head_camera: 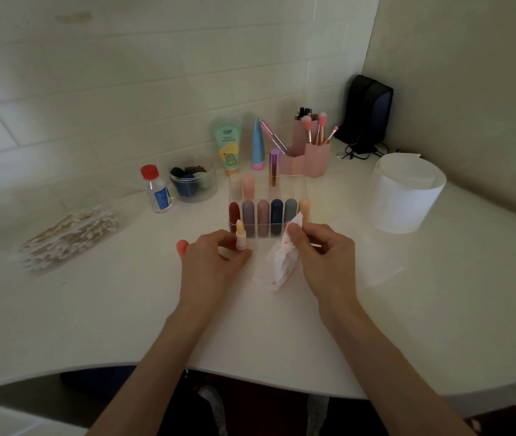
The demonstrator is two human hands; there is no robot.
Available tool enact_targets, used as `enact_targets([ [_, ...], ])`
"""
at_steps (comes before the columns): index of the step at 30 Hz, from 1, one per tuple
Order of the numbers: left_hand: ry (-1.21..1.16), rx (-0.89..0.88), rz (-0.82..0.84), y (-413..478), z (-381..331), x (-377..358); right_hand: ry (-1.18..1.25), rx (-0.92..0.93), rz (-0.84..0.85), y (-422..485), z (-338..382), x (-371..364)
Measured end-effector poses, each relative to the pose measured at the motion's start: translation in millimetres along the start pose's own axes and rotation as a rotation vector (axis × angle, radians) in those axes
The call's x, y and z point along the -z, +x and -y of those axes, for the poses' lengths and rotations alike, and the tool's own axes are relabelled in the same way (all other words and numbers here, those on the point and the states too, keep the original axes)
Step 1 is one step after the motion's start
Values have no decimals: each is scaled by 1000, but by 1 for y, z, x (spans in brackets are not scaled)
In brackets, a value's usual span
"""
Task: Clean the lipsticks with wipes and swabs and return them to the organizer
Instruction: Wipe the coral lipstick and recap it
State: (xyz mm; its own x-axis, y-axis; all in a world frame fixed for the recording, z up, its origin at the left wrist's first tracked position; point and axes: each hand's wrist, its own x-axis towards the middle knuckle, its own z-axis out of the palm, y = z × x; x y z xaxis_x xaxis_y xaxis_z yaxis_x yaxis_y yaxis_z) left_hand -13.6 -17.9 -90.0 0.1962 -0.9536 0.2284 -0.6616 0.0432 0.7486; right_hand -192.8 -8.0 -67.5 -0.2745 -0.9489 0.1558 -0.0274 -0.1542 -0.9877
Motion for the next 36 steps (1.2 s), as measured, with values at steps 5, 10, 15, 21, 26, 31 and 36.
enact_targets([
  [5, 56, 11, -37, 2, -1, -4, -9, -2, 8, -1, 2, 0],
  [10, 112, 17, -29, 2, 0, -5, -11, 2, 19, -2, 4, -1],
  [15, 132, 9, -20, 0, -1, -4, 13, -20, 61, -5, 6, -1],
  [21, 138, 6, -17, -3, -2, -2, 33, -7, 88, -6, 7, -1],
  [26, 94, -27, -59, -16, -7, 13, 106, -22, 109, -6, 10, 2],
  [31, 146, -116, -365, -27, 8, 50, 90, -35, 196, -7, 11, -1],
  [36, 230, 20, -232, -24, 27, 52, -32, -35, 431, -18, 8, -9],
])
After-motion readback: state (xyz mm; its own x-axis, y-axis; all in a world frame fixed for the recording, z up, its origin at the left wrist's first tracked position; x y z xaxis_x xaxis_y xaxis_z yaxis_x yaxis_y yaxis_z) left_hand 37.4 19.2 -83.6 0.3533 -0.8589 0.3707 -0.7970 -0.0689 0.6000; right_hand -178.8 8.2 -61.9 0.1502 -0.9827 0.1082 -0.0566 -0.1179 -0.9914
